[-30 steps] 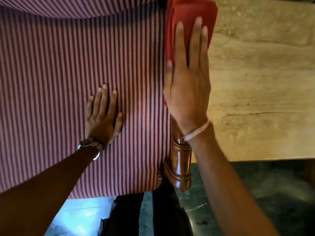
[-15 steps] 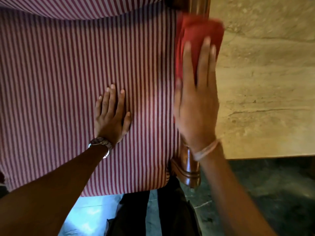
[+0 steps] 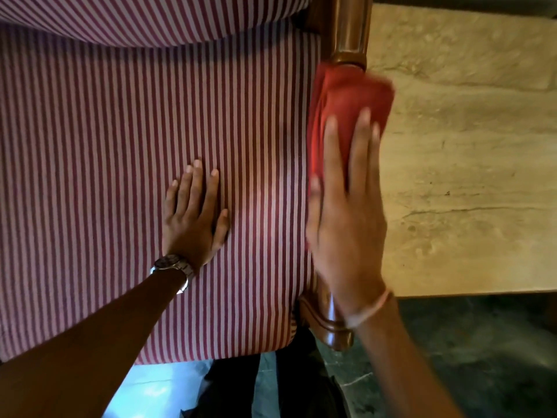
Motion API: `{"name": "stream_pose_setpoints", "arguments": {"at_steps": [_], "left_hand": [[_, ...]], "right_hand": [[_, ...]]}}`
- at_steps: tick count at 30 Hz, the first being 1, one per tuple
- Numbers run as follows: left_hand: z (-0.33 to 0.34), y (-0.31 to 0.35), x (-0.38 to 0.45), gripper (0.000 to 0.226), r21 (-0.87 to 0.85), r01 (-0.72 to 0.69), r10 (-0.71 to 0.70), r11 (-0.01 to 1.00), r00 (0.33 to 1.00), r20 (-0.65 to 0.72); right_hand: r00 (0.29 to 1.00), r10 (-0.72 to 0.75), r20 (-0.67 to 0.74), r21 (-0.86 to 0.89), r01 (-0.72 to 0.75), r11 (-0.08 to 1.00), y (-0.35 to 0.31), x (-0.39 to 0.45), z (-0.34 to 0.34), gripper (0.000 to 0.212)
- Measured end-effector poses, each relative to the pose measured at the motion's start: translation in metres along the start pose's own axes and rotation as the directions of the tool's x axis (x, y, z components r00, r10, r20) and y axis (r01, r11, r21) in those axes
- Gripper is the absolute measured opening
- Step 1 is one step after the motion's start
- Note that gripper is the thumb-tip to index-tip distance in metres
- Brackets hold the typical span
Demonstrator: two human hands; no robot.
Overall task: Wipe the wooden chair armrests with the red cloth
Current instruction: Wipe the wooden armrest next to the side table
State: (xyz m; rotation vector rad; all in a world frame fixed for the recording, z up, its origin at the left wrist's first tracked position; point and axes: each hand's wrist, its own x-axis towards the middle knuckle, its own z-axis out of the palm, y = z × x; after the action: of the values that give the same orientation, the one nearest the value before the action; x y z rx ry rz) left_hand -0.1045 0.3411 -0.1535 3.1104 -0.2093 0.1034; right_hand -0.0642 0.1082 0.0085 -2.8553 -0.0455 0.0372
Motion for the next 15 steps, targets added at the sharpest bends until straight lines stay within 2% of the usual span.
{"name": "stream_pose_setpoints", "arguments": {"at_steps": [2,4,7,11,15], "left_hand": [[0.002,-0.001,-0.001,0.069,0.004,0.007,-0.007,1.0,1.0,-0.001],[0.003,-0.002,-0.001,0.07,0.004,0.007,-0.006,1.0,1.0,-0.009],[0.003,-0.002,0.002,0.071,0.003,-0.002,0.002,1.0,1.0,-0.017],[0.002,0.0,0.0,0.071,0.009,-0.002,0.002,1.0,1.0,-0.008],[0.002,0.0,0.0,0.071,-0.002,-0.002,0.002,1.0,1.0,-0.007]], "right_hand": [[0.998,0.008,0.068,-0.02,-0.007,1.0,-0.003,-0.055,-0.001,0.065],[0.997,0.005,0.071,-0.032,-0.003,0.999,0.0,-0.061,0.0,0.069],[0.999,-0.04,0.024,0.009,0.04,0.999,0.0,0.004,0.001,0.067],[0.998,-0.01,-0.062,0.026,0.012,1.0,0.0,0.075,0.003,0.058],[1.0,0.02,0.012,-0.036,-0.019,0.999,-0.002,-0.017,0.004,0.067]]}}
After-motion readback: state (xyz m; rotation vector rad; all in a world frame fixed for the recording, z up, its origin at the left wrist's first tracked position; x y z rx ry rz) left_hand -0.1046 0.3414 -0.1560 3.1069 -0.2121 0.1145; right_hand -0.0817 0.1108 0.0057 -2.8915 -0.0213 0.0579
